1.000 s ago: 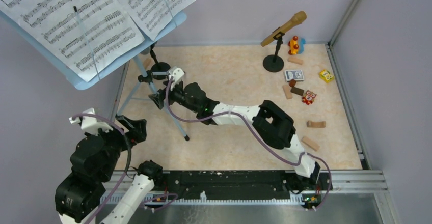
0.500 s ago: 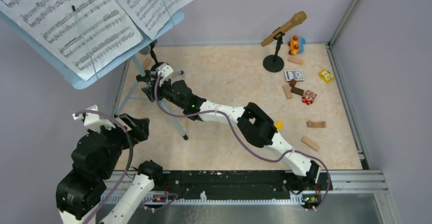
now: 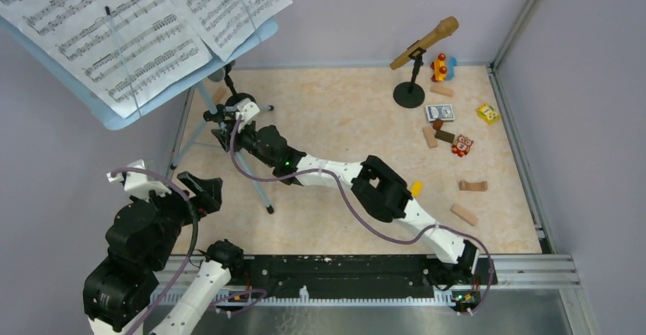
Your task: Pack up the instrument practice props
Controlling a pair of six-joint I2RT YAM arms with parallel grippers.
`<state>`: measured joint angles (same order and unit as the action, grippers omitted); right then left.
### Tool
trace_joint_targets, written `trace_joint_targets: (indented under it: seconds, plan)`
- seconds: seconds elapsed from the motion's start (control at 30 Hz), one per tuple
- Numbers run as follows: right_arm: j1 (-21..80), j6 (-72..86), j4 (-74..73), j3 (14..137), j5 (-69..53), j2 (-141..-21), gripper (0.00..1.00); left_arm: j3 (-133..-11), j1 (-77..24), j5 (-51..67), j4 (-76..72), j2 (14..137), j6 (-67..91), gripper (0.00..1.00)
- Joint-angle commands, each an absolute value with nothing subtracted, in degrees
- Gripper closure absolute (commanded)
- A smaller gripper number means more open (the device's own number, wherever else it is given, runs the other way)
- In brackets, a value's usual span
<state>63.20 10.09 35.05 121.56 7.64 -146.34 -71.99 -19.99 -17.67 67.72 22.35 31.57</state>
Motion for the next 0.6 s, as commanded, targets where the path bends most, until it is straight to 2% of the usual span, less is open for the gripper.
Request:
trace_joint_targets:
  seconds: [0.0,0.33,0.47,0.57]
  plan:
    - [62.97,6.66,39.04,110.22,18.02,-137.42,1.00,-70.70,-20.21,-18.17,66.68,21.37,31.55,0.01]
    - [62.98,-2.12,42.53,85.78,30.99,-118.53,1.00,-65.95,-20.19,-14.98,63.33,20.44,32.29,0.01]
    - [62.93,-5.17,38.24,83.06,34.11,-115.54,1.00,-64.19,-20.17,-13.72,62.15,20.48,32.52,0.01]
    - [62.97,-7.37,32.91,85.98,33.66,-116.40,1.00,-63.18,-20.15,-13.52,61.45,20.48,32.52,0.01]
